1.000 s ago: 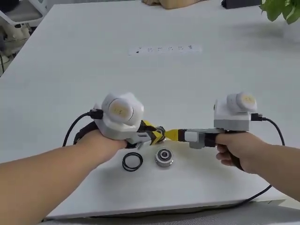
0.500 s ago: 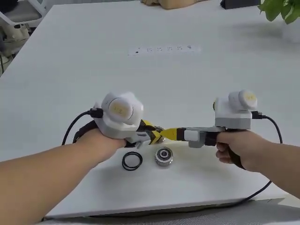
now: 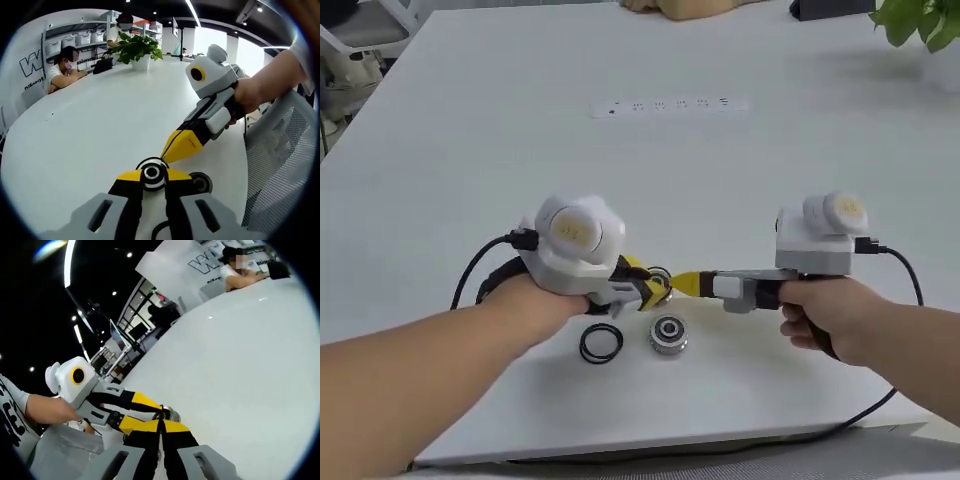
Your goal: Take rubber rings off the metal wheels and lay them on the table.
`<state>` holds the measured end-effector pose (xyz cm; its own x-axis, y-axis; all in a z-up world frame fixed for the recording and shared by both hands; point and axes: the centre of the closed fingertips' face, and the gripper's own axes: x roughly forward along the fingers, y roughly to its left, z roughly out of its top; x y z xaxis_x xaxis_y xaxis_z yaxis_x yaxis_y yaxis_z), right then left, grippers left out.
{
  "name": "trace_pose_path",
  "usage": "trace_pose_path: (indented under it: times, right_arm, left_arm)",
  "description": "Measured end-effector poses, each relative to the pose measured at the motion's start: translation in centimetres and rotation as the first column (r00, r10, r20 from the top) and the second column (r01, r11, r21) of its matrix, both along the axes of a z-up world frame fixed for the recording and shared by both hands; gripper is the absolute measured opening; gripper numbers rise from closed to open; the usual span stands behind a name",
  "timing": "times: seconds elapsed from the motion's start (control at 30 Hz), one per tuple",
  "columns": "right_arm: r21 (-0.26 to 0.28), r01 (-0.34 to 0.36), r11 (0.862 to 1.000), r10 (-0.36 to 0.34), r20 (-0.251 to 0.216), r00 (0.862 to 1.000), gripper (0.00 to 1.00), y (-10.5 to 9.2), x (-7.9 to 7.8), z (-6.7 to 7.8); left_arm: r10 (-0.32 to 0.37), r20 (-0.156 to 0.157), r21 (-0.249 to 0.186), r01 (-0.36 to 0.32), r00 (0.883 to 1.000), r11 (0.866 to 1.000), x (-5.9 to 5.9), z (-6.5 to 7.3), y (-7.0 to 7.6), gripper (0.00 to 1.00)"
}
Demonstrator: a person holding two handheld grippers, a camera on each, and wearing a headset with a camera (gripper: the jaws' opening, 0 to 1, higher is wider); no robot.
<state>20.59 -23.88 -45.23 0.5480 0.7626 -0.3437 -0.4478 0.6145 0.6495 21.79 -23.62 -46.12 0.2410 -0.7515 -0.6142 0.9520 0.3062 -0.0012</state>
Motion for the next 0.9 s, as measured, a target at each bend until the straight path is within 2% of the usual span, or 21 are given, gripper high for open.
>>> trace_pose_path:
  times: [0.2,0.57,0.9]
  right_arm:
    - [0.014,-0.002,1.000,0.002,0.003,1.000,0.00,0.2,0.0,0.3]
    - [0.038,-0.016,0.999,0.016,0.006,1.000,0.00,0.5,-0.1,0.9]
    - [0.062,-0.022,0.998,0.021,0.015,1.000,0.00,0.7,-0.4,1.9]
  left_arm:
    - [-0.001,-0.026,-0.004,0.001,1.000,1.000,-0.4,0.3,0.4,0.15]
    - [-0.032,-0.015,-0.049,0.031,0.999,0.998,-1.5,2.3,1.1,0.23]
    - [-0.035,-0.002,-0.085,0.034,0.999,0.996,-2.5,4.5,3.8,0.32]
